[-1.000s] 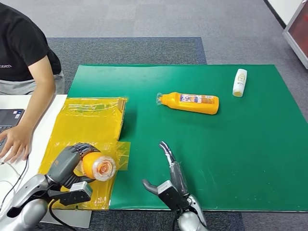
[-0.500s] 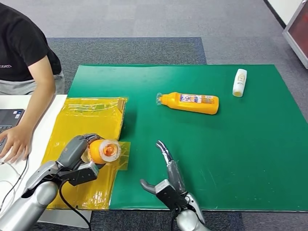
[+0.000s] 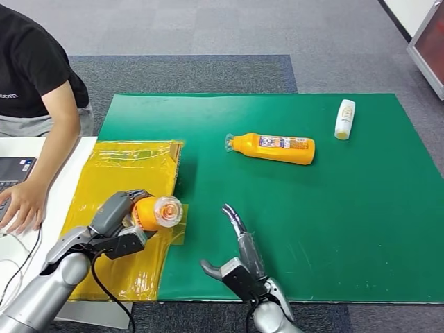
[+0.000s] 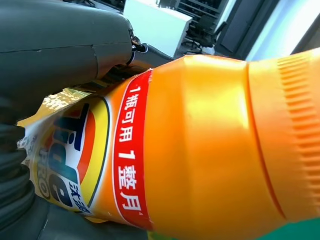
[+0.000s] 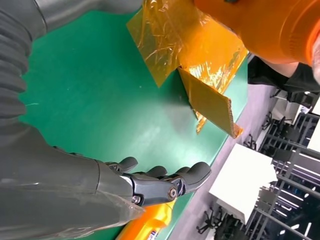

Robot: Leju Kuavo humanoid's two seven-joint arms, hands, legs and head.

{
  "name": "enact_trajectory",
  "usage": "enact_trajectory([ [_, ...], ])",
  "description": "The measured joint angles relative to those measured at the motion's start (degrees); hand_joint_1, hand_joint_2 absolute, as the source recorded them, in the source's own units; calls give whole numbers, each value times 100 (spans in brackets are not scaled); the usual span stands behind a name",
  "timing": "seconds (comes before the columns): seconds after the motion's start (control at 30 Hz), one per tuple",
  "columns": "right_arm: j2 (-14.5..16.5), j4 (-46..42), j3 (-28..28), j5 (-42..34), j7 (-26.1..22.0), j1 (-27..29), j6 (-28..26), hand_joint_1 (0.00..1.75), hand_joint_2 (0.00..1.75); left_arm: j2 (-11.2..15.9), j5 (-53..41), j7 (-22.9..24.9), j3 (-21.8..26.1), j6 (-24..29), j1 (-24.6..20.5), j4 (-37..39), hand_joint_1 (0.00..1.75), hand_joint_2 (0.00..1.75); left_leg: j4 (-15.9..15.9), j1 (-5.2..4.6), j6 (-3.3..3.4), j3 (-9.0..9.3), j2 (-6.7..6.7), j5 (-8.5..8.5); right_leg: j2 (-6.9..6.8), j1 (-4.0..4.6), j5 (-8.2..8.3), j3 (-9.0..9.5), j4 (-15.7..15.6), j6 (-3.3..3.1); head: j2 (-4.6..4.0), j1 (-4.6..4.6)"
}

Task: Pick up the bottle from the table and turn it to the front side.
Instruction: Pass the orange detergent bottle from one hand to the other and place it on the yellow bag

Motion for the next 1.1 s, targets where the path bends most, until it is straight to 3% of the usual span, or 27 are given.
enact_trajectory([
  [0.5, 119, 398, 157, -182, 43, -223, 63, 0, 175, -259, 186, -257, -197, 66, -571, 1022, 168, 175, 0, 0, 3, 1, 0, 13, 0, 1, 10, 1, 0, -1, 0, -1],
  [0.87, 150, 591, 220, -258, 22, -302, 78, 0, 175, -413, 231, -298, -195, 189, -813, 1510, 174, 175, -1, 0, -1, 5, 0, 25, 0, 1, 21, 6, 1, -2, 0, 0],
  [1.03, 161, 651, 232, -325, -2, -335, 48, 0, 175, -476, 202, -446, -195, 305, -919, 1778, 169, 175, -3, 0, -3, 4, 0, 35, 0, 1, 32, 7, 1, -3, 0, 0],
  [1.1, 168, 676, 242, -344, -20, -345, 41, 0, 175, -491, 180, -615, -196, 334, -938, 1881, 155, 175, -3, 0, 0, 4, -1, 39, -1, 1, 36, 7, 1, -1, 0, -1],
])
